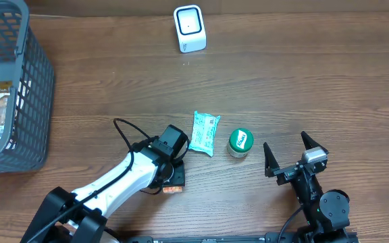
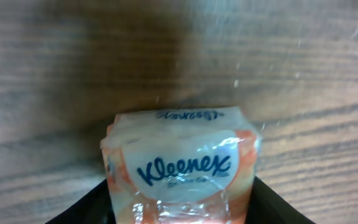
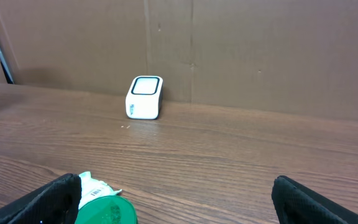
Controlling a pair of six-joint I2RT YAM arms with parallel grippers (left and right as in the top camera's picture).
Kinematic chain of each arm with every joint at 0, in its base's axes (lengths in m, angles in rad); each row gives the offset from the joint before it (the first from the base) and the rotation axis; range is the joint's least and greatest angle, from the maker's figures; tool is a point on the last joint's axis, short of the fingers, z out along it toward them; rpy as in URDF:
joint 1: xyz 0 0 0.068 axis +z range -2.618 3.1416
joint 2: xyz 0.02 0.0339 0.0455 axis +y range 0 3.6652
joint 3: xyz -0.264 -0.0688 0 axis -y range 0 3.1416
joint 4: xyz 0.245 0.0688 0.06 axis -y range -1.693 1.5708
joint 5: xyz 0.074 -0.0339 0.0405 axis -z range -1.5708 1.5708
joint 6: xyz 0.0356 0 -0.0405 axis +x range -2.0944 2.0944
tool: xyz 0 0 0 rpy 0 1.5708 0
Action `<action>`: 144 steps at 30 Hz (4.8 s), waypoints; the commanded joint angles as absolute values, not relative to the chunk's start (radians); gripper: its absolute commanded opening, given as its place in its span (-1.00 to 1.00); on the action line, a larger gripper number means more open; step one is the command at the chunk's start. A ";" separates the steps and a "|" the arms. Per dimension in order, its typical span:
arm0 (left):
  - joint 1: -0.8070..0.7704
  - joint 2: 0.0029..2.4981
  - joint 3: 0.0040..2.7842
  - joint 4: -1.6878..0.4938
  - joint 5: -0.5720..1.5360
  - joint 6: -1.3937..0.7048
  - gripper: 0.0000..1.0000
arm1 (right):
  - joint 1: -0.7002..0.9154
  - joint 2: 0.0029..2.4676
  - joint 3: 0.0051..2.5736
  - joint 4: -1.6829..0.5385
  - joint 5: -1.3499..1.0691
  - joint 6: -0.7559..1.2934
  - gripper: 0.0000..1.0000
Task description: Scan the item barcode
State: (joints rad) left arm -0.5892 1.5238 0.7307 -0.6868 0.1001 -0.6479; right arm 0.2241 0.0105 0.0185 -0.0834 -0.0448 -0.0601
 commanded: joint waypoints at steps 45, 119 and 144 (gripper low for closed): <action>-0.207 1.567 1.054 -0.844 0.160 -0.315 -0.53 | 0.224 0.004 0.008 -0.081 -0.046 -0.064 1.00; -0.219 1.739 0.878 -0.607 0.223 -0.278 -0.52 | 0.224 0.004 0.008 -0.081 -0.046 -0.064 1.00; -0.219 1.639 0.913 -0.651 0.163 -0.340 -0.92 | 0.224 0.004 0.008 -0.081 -0.046 -0.064 1.00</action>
State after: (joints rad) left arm -0.2096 1.6810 0.8982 -0.6239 0.2470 -0.3168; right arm 0.2241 0.0105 0.0185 -0.0837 -0.0452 -0.0597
